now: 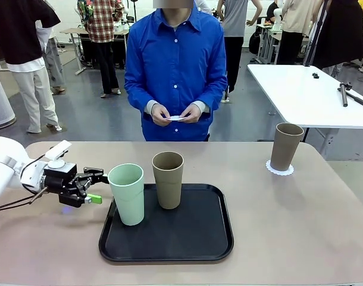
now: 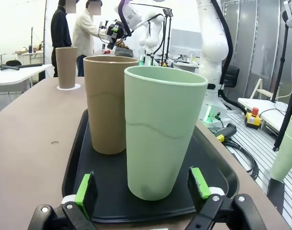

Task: Place coasters on the table and set cups on them.
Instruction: Take one Reusable plastic cup from the Flat Tray and place it on a coaster set by the human.

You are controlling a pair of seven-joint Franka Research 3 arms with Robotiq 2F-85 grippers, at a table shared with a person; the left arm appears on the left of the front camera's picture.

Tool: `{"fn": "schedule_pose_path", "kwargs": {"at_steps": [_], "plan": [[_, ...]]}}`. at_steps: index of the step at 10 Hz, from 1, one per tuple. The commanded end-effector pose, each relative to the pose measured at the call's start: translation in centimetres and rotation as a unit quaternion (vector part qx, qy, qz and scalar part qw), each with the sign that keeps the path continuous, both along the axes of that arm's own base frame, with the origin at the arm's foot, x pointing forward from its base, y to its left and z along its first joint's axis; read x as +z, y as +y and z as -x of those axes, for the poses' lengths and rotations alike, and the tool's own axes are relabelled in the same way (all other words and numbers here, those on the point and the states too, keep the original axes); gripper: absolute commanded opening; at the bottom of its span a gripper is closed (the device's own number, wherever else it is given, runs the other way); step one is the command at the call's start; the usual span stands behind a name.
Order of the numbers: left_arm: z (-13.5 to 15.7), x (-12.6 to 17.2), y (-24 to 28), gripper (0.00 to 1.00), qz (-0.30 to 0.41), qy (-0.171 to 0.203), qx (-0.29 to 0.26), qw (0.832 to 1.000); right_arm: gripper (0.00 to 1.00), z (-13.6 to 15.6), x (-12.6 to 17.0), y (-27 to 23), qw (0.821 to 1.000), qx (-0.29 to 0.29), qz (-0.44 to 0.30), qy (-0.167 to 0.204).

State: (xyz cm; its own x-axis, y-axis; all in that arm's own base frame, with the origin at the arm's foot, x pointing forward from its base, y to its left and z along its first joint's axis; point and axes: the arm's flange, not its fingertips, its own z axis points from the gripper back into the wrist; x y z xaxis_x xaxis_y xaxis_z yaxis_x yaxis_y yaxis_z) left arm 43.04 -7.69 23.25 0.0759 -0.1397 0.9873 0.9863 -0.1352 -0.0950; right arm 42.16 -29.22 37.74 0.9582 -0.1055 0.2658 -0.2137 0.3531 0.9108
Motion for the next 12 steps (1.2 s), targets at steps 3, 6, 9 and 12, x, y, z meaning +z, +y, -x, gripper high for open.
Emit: {"fn": "schedule_pose_path", "kwargs": {"at_steps": [3, 6, 9, 12], "plan": [[0.0, -0.4, -1.7, 1.0, 0.006, 0.0, -0.017, 1.0, 1.0, 0.0, 0.0, 0.0, 1.0, 0.0, 0.002, 0.002], [0.1, -0.7, -2.5, 1.0, 0.004, -0.001, -0.027, 1.0, 1.0, 0.0, 0.0, 0.0, 1.0, 0.0, 0.002, 0.002], [0.0, -1.3, -3.6, 1.0, 0.001, 0.003, -0.041, 0.999, 1.0, 0.0, 0.0, 0.0, 1.0, 0.0, 0.002, 0.002], [-0.1, -1.8, -4.8, 1.0, -0.001, 0.007, -0.054, 0.998, 1.0, 0.0, 0.0, 0.0, 1.0, 0.0, 0.002, 0.002]]}}
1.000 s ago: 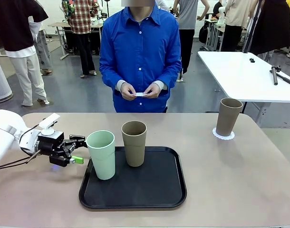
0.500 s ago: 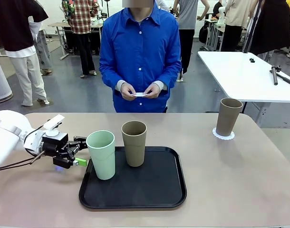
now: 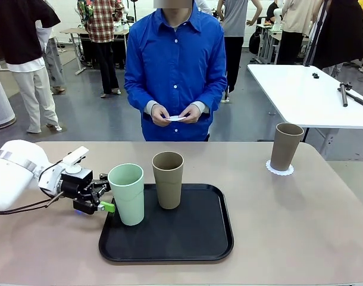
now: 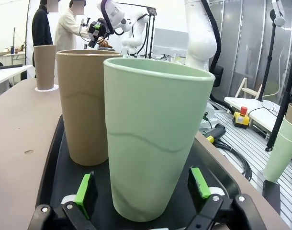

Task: Place coasters on the table and set cups on them.
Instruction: Take one Reusable plastic cup from the Flat Tray and place it on a coaster set by the human.

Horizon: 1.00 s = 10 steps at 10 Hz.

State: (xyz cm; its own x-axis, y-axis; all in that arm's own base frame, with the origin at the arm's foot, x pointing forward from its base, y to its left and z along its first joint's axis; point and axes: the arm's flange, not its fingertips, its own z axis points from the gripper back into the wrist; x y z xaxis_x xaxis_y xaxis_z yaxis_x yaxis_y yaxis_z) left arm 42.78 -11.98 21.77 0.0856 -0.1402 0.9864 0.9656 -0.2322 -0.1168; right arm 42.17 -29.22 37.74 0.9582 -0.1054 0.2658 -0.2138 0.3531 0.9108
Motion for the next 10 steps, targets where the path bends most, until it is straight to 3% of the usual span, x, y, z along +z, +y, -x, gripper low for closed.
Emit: {"fn": "schedule_pose_path", "kwargs": {"at_steps": [1, 10], "plan": [[-0.2, -0.5, -1.0, 1.0, -0.007, -0.002, -0.012, 1.0, 1.0, 0.0, 0.0, 0.0, 1.0, 0.0, 0.002, 0.002], [0.5, -1.3, -4.4, 1.0, -0.017, -0.012, -0.047, 0.999, 1.0, 0.0, 0.0, 0.0, 1.0, 0.0, 0.002, 0.002]]}}
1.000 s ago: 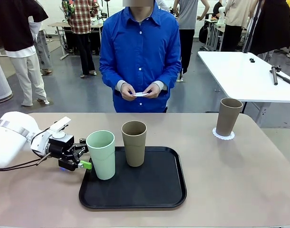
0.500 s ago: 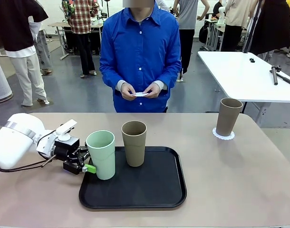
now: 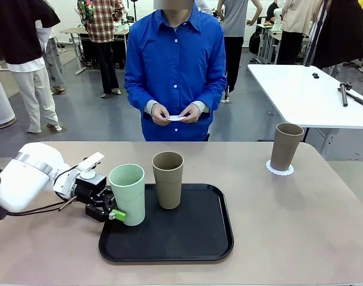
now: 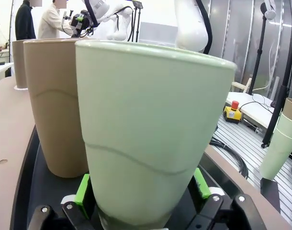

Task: Place coasters on the table and set cups on them.
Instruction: Take one Reusable plastic cup from the Flat Tray and place it on a coaster set by the human.

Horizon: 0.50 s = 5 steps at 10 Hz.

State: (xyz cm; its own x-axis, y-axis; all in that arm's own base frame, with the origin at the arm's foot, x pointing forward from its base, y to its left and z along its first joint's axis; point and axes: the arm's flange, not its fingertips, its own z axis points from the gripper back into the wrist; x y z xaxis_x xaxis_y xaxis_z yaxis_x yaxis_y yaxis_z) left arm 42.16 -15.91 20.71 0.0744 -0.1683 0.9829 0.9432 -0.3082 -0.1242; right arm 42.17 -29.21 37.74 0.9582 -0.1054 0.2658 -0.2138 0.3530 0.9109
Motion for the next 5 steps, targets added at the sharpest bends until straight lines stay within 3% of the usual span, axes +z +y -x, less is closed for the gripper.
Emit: {"fn": "schedule_pose_path", "kwargs": {"at_steps": [1, 2, 3, 4, 5], "plan": [[-0.05, -0.32, -0.7, 1.0, -0.001, -0.014, -0.01, 1.0, 1.0, 0.02, -0.01, -0.01, 1.0, 0.0, 0.002, 0.002], [-0.04, -0.33, -0.62, 0.63, 0.005, -0.018, -0.016, 1.0, 1.0, 0.02, -0.01, -0.01, 1.0, 0.0, 0.002, 0.002], [-0.02, -0.29, -0.53, 0.41, 0.003, -0.014, -0.017, 1.0, 1.0, 0.02, -0.01, -0.01, 1.0, 0.0, 0.002, 0.002], [0.02, -0.22, -0.31, 0.03, 0.006, -0.012, -0.017, 1.0, 1.0, 0.02, -0.01, -0.01, 1.0, 0.0, 0.002, 0.002], [0.12, -0.12, -0.1, 0.0, 0.006, -0.012, -0.019, 1.0, 1.0, 0.02, -0.01, -0.01, 1.0, 0.0, 0.002, 0.002]]}}
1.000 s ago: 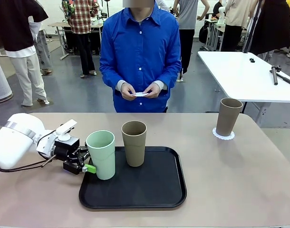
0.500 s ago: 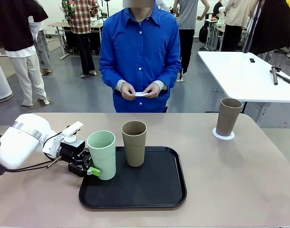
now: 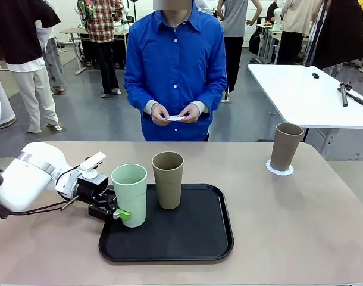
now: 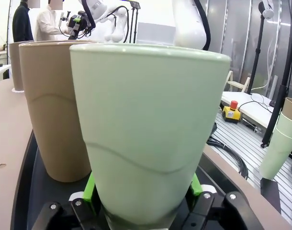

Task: Place coasters on the table and set cups on them.
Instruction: Take one Reusable plastic cup from the Flat Tray and place it on a coaster set by the human.

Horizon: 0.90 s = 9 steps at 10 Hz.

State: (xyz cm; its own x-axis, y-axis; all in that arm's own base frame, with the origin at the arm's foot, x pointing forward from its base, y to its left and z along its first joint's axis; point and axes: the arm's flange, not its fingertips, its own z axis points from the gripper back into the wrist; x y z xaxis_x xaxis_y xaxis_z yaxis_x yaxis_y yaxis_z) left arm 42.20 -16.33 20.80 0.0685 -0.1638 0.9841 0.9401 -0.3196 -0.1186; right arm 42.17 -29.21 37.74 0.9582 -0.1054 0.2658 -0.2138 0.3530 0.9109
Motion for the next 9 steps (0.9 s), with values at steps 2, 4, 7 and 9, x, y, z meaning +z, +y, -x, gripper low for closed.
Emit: {"fn": "schedule_pose_path", "kwargs": {"at_steps": [2, 4, 7, 9], "plan": [[0.6, 0.7, 1.0, 0.0, 0.007, -0.014, -0.008, 1.0, 1.0, 0.0, 0.0, 0.0, 1.0, 0.0, 0.002, 0.002], [1.7, 5.0, 2.5, 0.69, 0.005, -0.014, 0.019, 1.0, 1.0, 0.0, 0.0, 0.0, 1.0, 0.0, 0.002, 0.002], [2.2, 14.1, 5.1, 0.69, -0.024, -0.011, 0.078, 0.997, 1.0, 0.0, 0.0, 0.0, 1.0, 0.0, 0.002, 0.002], [2.6, 19.4, 5.6, 0.69, -0.02, -0.023, 0.086, 0.996, 1.0, 0.0, 0.0, 0.0, 1.0, 0.0, 0.002, 0.002]]}}
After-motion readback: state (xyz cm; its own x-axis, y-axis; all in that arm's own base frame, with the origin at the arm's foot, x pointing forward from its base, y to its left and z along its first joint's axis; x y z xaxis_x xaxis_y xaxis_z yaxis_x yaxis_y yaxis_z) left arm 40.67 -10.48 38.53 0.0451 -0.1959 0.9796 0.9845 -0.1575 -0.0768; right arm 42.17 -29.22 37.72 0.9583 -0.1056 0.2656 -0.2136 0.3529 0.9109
